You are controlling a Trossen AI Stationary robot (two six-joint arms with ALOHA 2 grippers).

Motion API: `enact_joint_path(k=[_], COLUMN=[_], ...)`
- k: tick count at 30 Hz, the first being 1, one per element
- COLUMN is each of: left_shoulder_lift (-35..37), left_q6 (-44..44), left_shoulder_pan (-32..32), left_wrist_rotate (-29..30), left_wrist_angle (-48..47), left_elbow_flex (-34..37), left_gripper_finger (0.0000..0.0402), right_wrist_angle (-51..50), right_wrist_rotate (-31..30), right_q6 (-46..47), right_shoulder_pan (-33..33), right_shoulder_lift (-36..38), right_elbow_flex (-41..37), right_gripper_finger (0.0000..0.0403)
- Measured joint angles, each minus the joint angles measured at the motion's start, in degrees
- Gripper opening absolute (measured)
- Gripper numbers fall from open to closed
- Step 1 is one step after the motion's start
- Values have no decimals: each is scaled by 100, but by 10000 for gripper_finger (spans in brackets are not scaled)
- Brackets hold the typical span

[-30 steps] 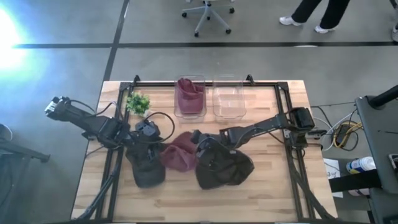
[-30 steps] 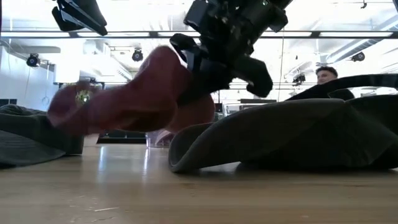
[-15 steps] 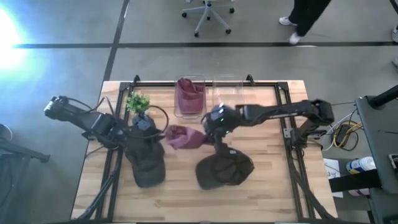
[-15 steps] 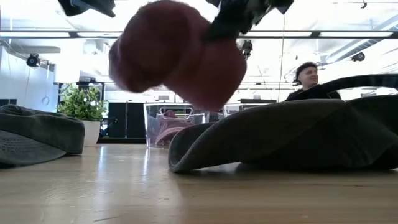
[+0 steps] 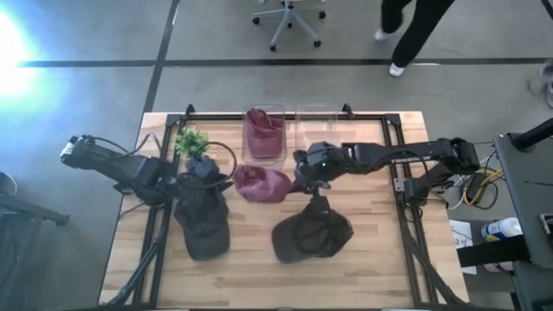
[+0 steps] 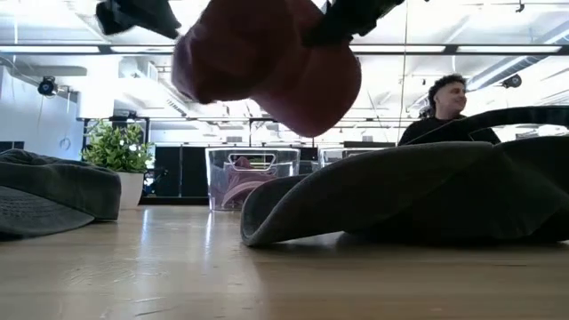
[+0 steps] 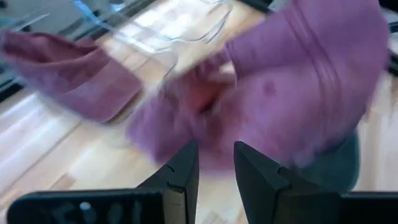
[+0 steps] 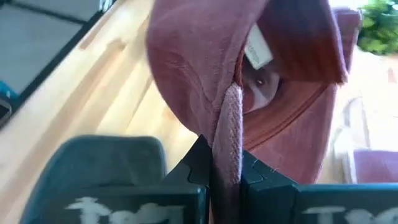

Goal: Pick & Place hat
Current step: Put the red cap into the left transparent bin

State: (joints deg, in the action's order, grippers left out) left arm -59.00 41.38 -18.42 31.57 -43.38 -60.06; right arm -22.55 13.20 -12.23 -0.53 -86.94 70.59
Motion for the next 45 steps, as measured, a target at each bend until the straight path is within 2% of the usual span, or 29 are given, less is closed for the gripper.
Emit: enact_joint_path(k=[5,8,15,18,24,29,38,45], left_shoulder_lift=[-370,-647,-1390,-1719,-2218,-2356,-2283,-1721], left_q6=[-314,-360,-1250,-1457,-1732,-1827,-2331,-2891], left_shoulder_pan=[574,745,896,989,1085,1094,1113,1122], left_wrist_rotate=[-1235,-1641,-1882,-2135,-2168,-2157,-2150,-2141], left_wrist_angle=[1180,1854,3709,4079,4345,4467,4338,3756], left_elbow_flex=[398,641,759,720,676,672,658,206], left_gripper_finger=[94,94,94,94,94,94,94,94], right_wrist_angle=[-10,24,87,41,-83,-175,-137,-451], right_wrist_rotate=[-173,-205,-298,-298,-306,-561,-743,-737], right_q6=[-477,-632,-878,-1006,-1459,-1618,-1723,-1720], right_shoulder_pan=[105,142,207,343,524,531,664,667], right_shoulder_lift=[-254,-324,-435,-542,-724,-731,-673,-666], right_elbow_flex=[145,282,343,395,665,687,750,722], right_gripper_finger=[13,13,13,13,13,13,13,13])
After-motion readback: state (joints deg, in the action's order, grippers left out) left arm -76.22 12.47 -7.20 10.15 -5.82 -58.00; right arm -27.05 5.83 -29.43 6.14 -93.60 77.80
